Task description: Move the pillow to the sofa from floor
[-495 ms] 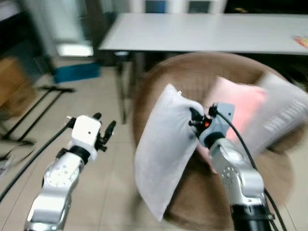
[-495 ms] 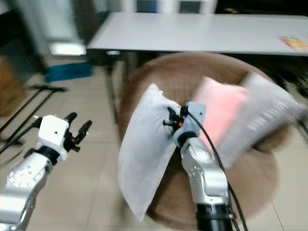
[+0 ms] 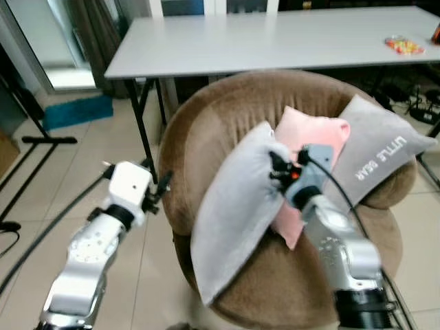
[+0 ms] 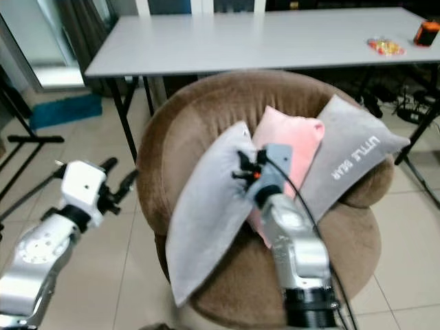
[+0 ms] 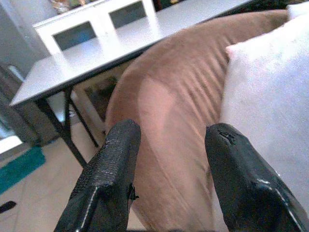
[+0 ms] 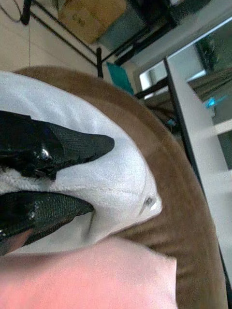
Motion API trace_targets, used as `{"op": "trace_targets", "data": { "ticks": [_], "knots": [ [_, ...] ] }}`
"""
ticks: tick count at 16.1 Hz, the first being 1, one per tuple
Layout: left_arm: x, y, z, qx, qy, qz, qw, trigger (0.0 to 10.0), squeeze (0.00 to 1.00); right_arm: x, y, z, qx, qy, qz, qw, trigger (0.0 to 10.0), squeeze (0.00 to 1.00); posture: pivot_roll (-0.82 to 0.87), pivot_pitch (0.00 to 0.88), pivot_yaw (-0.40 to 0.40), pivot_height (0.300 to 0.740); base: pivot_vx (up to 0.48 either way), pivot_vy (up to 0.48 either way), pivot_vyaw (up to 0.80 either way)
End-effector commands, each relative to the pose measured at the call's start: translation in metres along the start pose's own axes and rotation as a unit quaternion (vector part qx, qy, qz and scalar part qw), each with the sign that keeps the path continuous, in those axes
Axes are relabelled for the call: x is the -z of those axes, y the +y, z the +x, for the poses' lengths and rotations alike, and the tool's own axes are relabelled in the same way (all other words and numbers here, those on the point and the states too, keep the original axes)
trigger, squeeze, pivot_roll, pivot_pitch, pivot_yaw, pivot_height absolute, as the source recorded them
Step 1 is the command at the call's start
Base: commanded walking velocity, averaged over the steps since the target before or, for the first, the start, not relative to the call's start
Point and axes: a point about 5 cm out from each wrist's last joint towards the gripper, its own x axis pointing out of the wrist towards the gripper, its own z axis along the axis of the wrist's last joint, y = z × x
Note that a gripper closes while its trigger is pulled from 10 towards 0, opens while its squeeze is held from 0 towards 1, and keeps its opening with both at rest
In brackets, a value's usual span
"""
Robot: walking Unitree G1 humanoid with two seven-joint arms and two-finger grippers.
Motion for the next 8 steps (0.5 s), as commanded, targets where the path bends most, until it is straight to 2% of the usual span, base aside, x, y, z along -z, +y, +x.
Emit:
{"op": "trace_targets", "data": {
  "ticks": [1,6,7,8],
  "knots": [
    [0.002,0.003,-0.004,0.01,0.013,0.01,1.0,10.0,0.0,-0.018,0.013,0.008,-0.027,-0.039,-0.006,0.999,10.0,0.0,-0.01,0.0,0.024,0.74,0.0,0.0,0.0],
    [0.004,0.0,-0.007,0.079,0.026,0.025,0.996,10.0,0.0,-0.022,0.016,0.03,-0.038,-0.046,-0.018,0.998,10.0,0.0,0.01,0.0,0.006,0.74,0.0,0.0,0.0],
    [0.003,-0.001,-0.007,0.102,0.026,0.026,0.994,10.0,0.0,-0.021,0.016,0.047,-0.047,-0.042,-0.041,0.997,10.0,0.0,0.01,0.0,0.009,0.74,0.0,0.0,0.0],
    [0.002,-0.001,-0.007,0.112,0.027,0.025,0.993,10.0,0.0,-0.022,0.016,0.054,-0.048,-0.041,-0.051,0.997,10.0,0.0,0.01,0.0,0.008,0.74,0.0,0.0,0.0]
  ]
}}
